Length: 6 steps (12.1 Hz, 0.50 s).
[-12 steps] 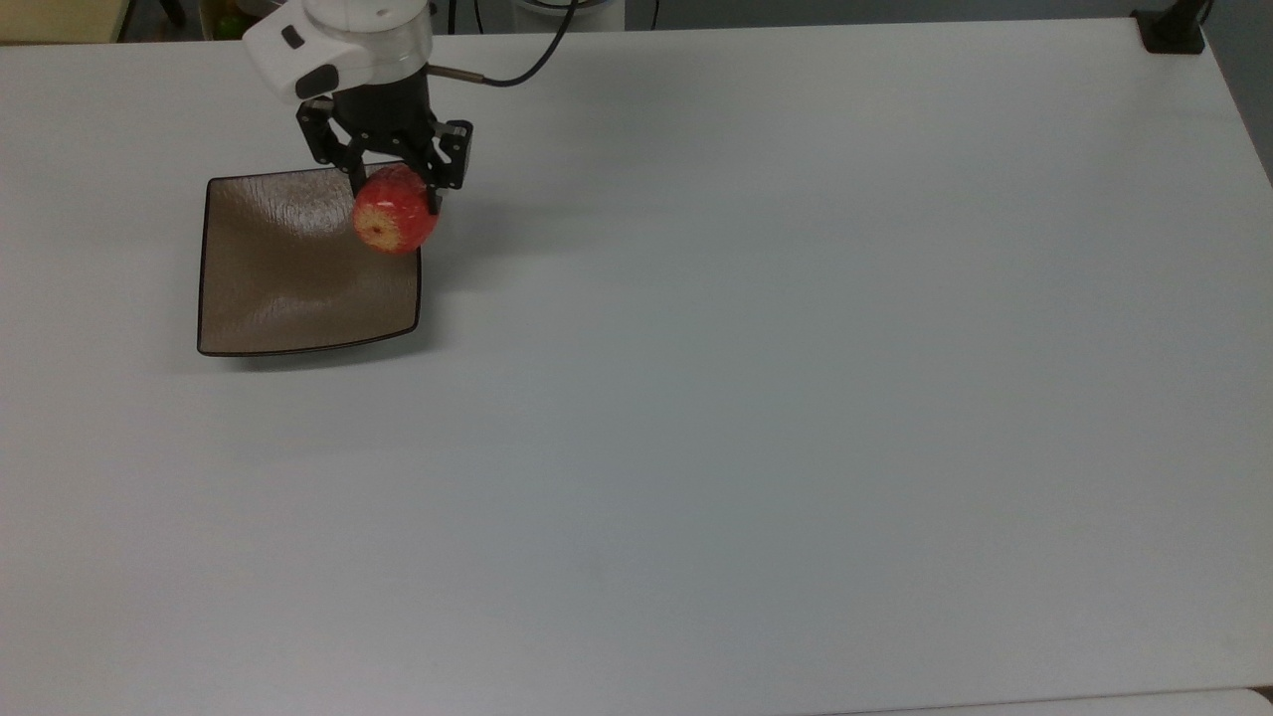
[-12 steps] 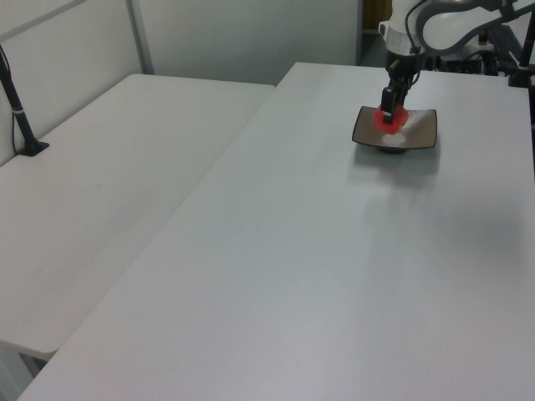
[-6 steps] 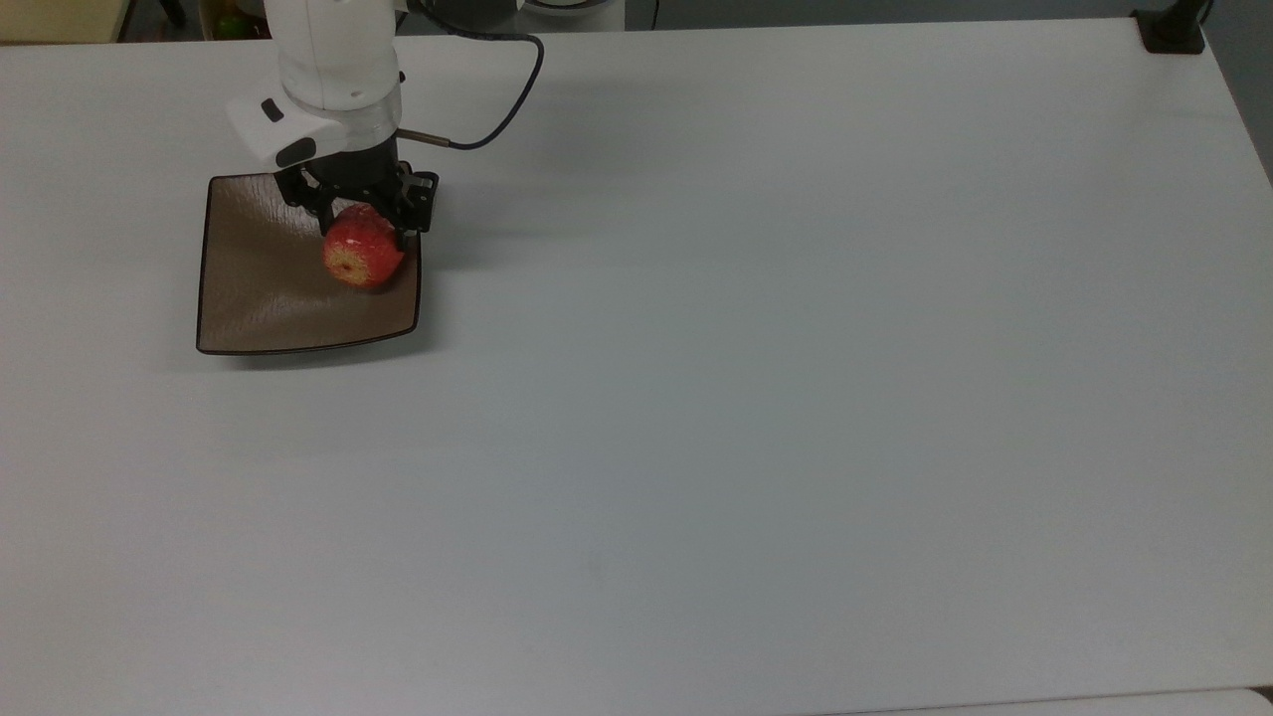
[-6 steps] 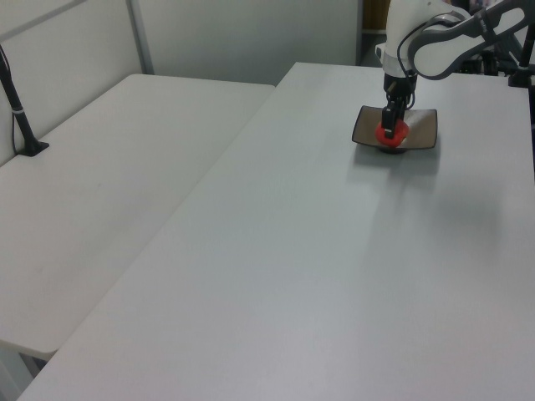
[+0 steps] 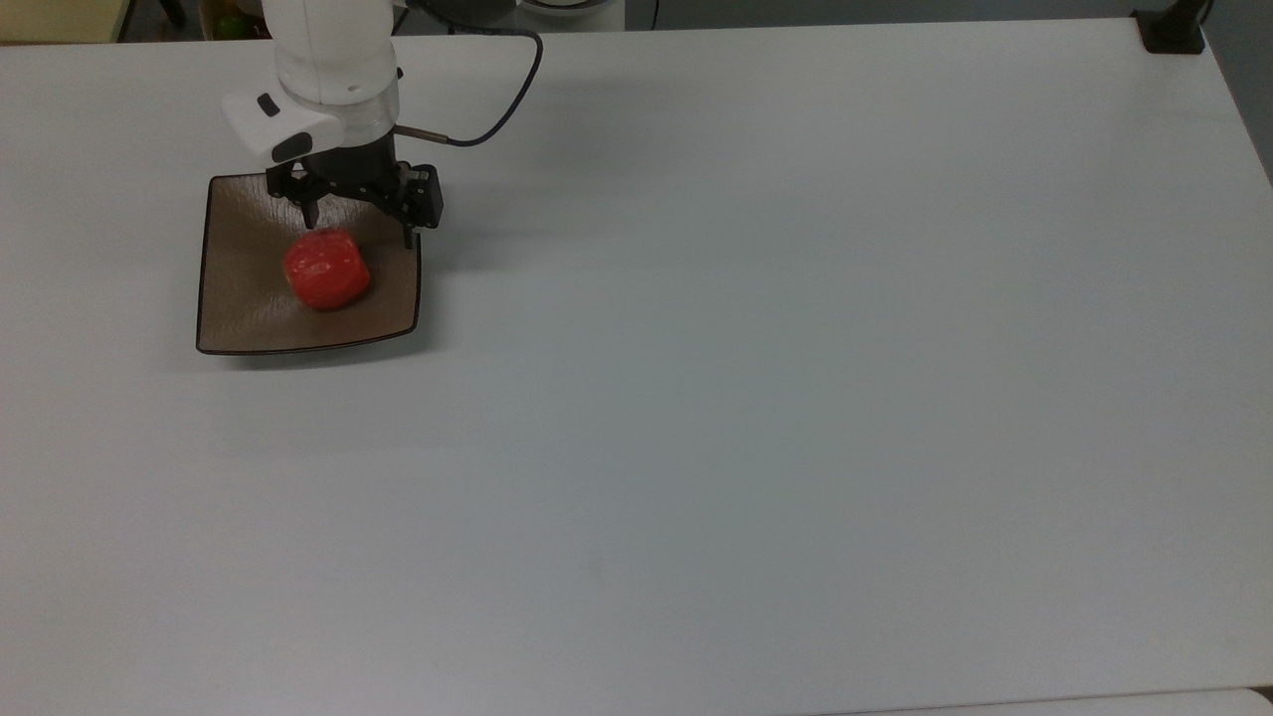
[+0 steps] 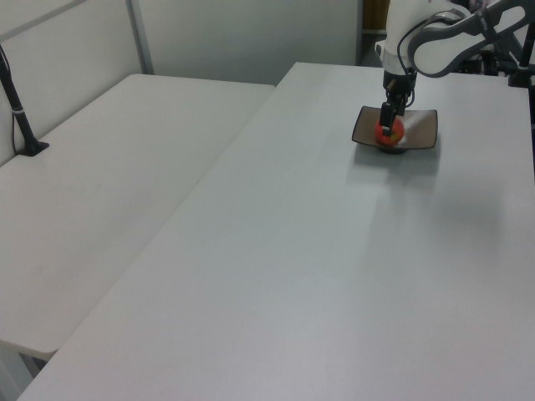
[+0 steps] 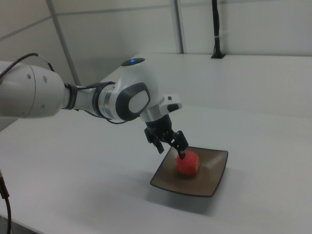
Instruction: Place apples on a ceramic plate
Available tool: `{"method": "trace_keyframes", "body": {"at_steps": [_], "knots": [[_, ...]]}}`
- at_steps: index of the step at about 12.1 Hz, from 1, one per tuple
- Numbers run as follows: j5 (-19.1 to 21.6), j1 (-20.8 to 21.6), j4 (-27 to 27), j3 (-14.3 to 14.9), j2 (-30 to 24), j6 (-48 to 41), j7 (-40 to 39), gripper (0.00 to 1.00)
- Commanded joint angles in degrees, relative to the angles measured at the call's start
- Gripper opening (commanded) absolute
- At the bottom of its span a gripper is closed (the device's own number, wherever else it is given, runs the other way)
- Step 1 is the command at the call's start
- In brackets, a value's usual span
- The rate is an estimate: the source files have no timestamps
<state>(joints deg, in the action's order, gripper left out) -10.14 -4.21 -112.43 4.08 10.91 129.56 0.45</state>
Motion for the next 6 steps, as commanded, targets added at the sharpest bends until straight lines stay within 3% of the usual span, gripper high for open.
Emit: {"method": "trace_keyframes", "body": {"at_steps": [1,4,6], "knots": [[0.47,0.43,0.02,0.32,-5.09,-3.34,-0.10,1.00],[5.20,1.39,2.04,0.05,-9.58,-9.66,-0.36,1.00],[6.19,4.71,2.04,-0.21,-11.43,-13.79,-0.63,1.00]]}}
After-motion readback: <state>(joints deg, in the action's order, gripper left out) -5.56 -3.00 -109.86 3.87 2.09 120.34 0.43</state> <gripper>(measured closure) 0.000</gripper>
